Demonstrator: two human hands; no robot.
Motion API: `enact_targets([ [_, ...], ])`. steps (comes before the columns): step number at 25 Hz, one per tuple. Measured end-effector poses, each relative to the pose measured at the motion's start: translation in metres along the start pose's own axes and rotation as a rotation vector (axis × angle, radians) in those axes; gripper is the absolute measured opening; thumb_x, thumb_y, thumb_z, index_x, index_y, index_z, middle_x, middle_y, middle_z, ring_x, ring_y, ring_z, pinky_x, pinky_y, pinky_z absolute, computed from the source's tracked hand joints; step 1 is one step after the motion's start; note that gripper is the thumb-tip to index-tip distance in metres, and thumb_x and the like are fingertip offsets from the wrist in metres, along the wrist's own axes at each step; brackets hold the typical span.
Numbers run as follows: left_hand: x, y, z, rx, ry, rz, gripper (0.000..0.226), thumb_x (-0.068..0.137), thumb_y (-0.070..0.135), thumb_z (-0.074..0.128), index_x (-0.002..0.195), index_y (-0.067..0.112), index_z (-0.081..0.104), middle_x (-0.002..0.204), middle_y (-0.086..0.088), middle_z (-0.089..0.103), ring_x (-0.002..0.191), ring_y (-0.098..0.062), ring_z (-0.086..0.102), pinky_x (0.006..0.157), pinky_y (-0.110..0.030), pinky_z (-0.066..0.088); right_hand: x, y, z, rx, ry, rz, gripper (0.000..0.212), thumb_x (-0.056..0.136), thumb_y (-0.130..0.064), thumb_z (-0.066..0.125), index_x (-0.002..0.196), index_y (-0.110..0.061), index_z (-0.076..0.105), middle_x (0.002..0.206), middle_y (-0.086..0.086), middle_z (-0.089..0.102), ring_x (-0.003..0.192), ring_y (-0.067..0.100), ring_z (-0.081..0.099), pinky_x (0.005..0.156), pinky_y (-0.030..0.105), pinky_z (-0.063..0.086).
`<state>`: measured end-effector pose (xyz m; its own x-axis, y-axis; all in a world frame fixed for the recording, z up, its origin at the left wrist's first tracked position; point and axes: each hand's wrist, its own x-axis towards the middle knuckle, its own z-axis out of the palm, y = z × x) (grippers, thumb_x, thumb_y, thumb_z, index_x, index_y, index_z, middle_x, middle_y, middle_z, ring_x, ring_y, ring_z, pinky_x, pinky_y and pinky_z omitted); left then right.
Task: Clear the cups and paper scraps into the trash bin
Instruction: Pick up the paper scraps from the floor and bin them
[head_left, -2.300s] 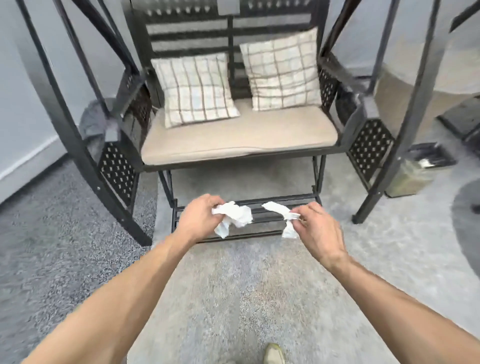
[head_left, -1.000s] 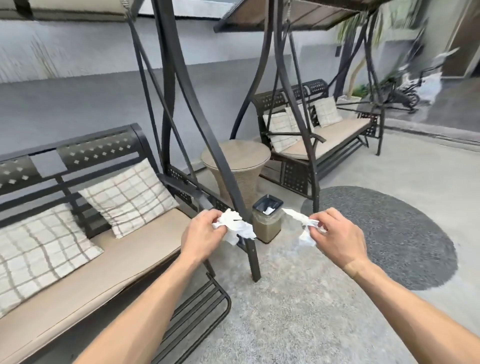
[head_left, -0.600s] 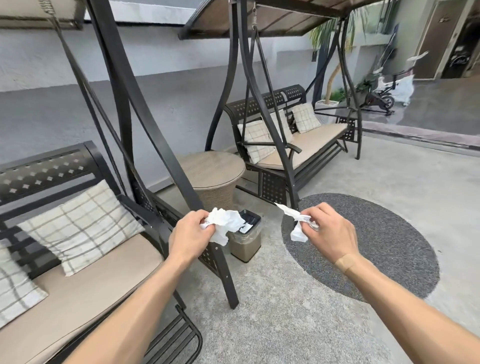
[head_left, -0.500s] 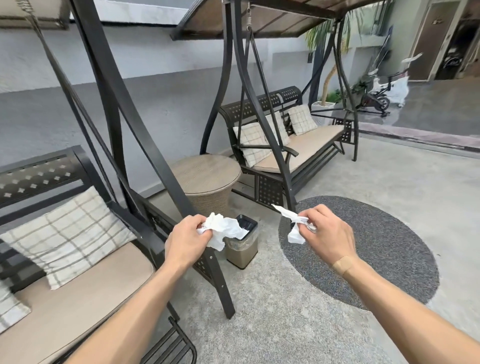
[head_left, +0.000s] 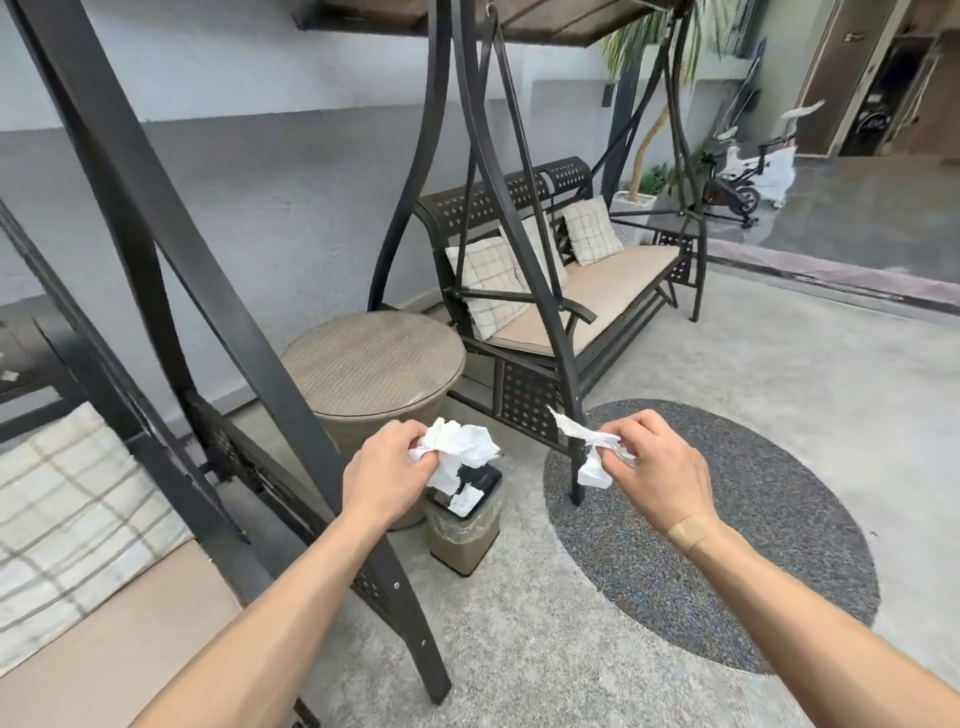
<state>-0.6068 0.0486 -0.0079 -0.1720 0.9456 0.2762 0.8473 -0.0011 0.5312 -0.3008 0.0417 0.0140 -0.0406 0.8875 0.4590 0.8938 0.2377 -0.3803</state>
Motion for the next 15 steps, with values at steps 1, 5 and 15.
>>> enact_targets([
  [1,0.018,-0.003,0.005,-0.005,-0.011,0.002,0.020,0.079,0.038,0.055,0.097,0.037,0.062,0.090,0.015,0.059,0.086,-0.015,0.056,0.068,-0.034,0.045,0.014,0.001,0.011,0.007,-0.009,0.012,0.008,0.083,-0.037,0.065,0.090,-0.040,0.065,0.091,-0.017,0.055,0.064,0.008,0.056,0.054,0.024,0.041],
  [5,0.071,-0.010,0.027,-0.019,-0.037,-0.004,0.017,0.079,0.039,0.055,0.095,0.037,0.062,0.087,0.016,0.058,0.085,-0.014,0.057,0.065,-0.032,0.042,0.060,0.004,0.049,0.008,-0.046,0.007,0.008,0.084,-0.037,0.065,0.092,-0.040,0.065,0.090,-0.018,0.053,0.062,0.006,0.055,0.052,0.023,0.040],
  [15,0.205,-0.013,0.099,0.009,-0.040,-0.063,0.003,0.081,0.034,0.057,0.083,0.036,0.058,0.083,0.012,0.057,0.081,-0.016,0.055,0.059,-0.031,0.037,0.202,0.054,0.144,0.071,-0.127,-0.030,0.009,0.085,-0.040,0.061,0.094,-0.039,0.063,0.093,-0.017,0.055,0.068,0.009,0.058,0.058,0.028,0.047],
])
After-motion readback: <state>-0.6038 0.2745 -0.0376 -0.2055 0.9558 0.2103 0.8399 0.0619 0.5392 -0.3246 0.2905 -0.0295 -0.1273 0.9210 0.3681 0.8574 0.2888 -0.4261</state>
